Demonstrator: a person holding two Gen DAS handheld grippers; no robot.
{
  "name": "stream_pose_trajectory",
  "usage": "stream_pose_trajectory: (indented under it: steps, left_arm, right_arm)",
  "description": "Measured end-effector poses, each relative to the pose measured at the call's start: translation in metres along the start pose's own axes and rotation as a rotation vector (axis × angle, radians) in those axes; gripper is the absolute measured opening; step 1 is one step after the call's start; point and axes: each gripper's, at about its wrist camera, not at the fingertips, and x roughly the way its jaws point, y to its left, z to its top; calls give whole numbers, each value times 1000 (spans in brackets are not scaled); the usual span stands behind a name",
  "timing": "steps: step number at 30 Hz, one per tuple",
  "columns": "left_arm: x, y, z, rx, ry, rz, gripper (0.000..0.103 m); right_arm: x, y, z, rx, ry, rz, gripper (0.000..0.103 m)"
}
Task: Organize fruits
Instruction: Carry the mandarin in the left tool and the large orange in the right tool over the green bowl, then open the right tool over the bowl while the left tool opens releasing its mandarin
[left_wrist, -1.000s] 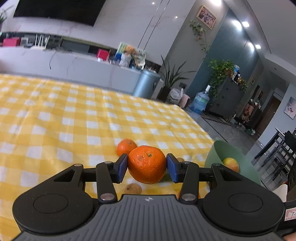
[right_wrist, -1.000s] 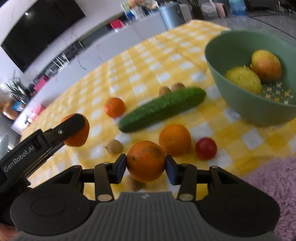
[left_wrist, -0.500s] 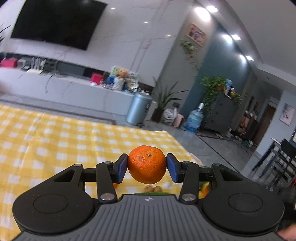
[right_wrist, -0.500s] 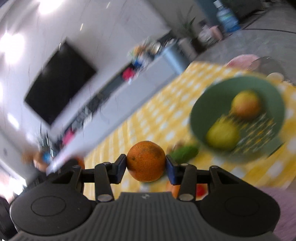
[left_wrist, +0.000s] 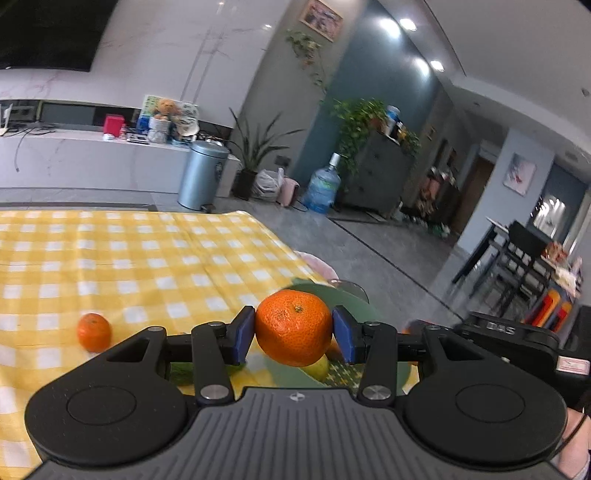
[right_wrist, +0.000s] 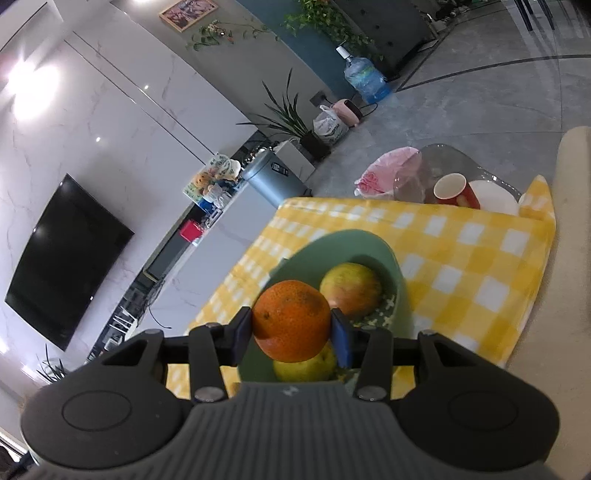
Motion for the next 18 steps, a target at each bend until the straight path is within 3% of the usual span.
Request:
stream_pose_trajectory:
  steps: [2,6,9,12,18]
  left_arm:
    - [6,-4,-4,13,15,-2,52]
    - [13,-9,-11,19,41,-12,52]
    - [17,-12,-14,13,45,-14,52]
    - [22,-12,-17,4,64,-21,52]
    - [29,-18,-20,25,99,-32,52]
  right_arm:
    - [6,-4,-4,-3,-1,6,43]
    - [17,-3,-9,-39,-15,-88,43]
    - [16,-7,-9,-27,-38,-94,44]
    - [17,-15,-6,-2,-52,-98,55]
    - [9,-18,-3,26,-111,-69,65]
